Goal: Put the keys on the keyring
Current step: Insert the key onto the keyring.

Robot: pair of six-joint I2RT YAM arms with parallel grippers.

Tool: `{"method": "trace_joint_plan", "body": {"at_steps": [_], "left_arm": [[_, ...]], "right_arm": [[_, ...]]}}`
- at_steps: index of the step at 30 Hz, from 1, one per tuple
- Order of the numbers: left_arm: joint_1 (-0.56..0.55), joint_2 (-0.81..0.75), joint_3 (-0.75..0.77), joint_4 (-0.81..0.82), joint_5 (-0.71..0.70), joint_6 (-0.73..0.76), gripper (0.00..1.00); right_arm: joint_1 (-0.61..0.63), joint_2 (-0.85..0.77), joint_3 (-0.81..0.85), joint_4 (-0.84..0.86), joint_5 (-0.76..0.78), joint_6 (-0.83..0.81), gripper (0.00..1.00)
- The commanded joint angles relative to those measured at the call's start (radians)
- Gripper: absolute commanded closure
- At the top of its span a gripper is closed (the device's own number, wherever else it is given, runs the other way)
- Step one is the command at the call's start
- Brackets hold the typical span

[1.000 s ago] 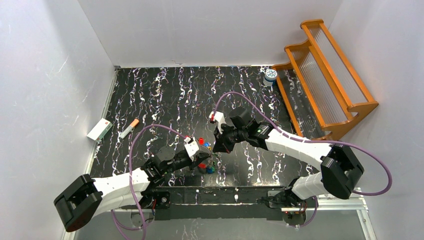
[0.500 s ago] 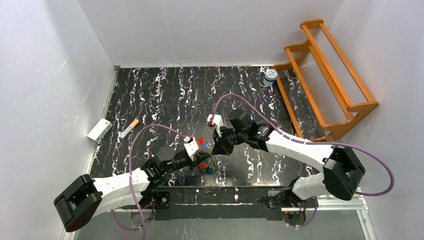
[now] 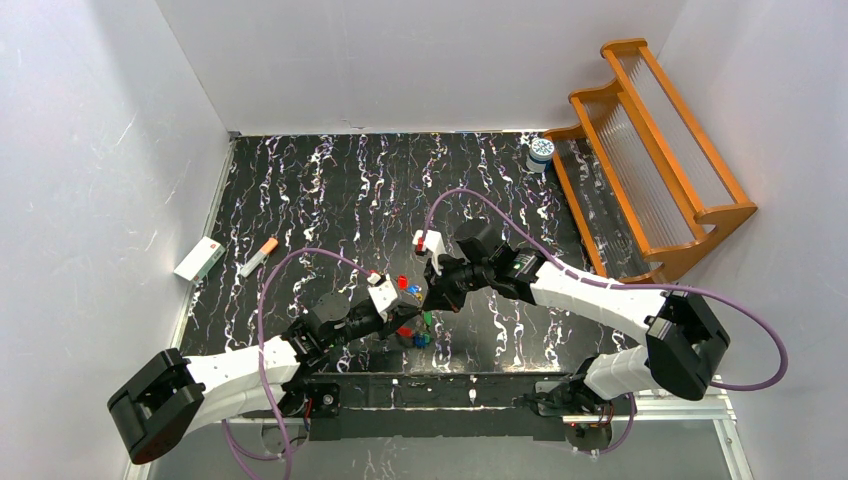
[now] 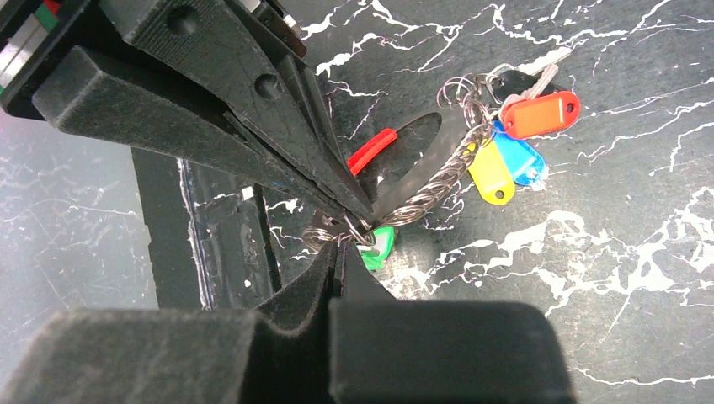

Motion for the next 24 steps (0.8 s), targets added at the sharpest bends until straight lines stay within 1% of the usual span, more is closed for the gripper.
{"method": "trace_joint_plan", "body": {"at_steps": [1,7,16,24], "left_arm": [[-0.007,-0.022,0.017,0.044,0.000,-0.004,1.00],[-0.007,-0.021,0.019,0.044,0.002,-0.006,1.00],[-0.007,-0.021,0.020,0.043,0.003,-0.007,1.00],[-0.007,-0.025,0.019,0.044,0.002,-0.005,1.00]], "right_arm": [[0.008,0.000,0.047,0.028,0.043,-0.003,0.99],[0.009,-0.001,0.043,0.022,0.087,0.010,0.99],[0.012,0.003,0.046,0.026,0.086,0.008,0.99],[0.012,0.029,0.045,0.003,0.162,0.039,0.99]]}}
